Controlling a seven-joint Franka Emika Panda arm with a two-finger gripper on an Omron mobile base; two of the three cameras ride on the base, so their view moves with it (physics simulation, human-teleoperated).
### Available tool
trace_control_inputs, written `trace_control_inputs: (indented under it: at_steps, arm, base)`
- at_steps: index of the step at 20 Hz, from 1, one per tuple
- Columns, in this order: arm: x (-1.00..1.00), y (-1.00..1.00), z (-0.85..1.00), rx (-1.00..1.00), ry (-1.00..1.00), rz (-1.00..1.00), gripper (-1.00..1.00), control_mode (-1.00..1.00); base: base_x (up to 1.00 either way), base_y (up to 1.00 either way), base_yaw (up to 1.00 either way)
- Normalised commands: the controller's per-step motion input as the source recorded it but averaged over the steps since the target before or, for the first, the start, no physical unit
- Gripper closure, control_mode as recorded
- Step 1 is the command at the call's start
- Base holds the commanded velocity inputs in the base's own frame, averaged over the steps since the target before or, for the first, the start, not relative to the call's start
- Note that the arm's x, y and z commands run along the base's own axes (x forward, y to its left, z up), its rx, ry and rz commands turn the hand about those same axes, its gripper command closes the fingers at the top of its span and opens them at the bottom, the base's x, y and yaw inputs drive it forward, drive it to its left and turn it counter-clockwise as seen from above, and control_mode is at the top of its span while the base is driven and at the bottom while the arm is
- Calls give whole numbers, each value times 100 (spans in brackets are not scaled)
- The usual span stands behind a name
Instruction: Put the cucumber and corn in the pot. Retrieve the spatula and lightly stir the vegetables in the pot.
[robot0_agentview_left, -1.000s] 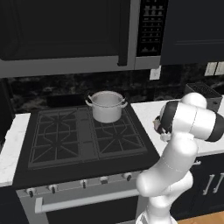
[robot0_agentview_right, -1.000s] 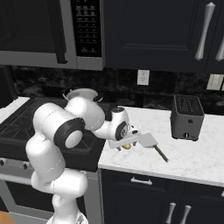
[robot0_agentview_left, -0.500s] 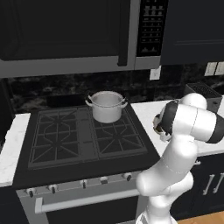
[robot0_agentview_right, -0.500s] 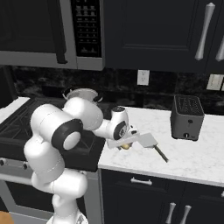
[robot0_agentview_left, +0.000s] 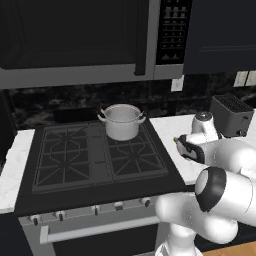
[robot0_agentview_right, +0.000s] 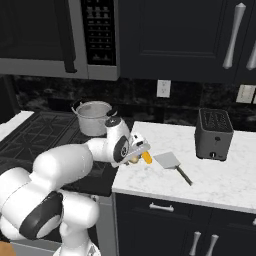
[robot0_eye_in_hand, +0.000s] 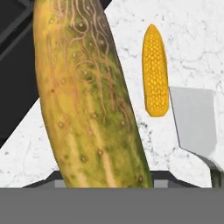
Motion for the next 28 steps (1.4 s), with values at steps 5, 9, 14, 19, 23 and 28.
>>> trace_control_inputs:
  at_steps: [5, 9, 14, 19, 23, 28]
  arm:
    - [9, 75, 100, -42, -22, 14, 100, -100]
    - [14, 74, 100, -39, -14, 15, 100, -100]
    - [21, 51, 100, -33, -5, 6, 100, -100]
    - [19, 54, 100, -32, -1, 0, 100, -100]
    - [65, 88, 44, -28, 0, -1, 100, -100]
    - [78, 56, -18, -14, 0, -10, 100, -100]
  base:
    - [0, 0, 0]
    - [0, 0, 0]
    - [0, 0, 0]
    - [0, 0, 0]
    - [0, 0, 0]
    - [0, 0, 0]
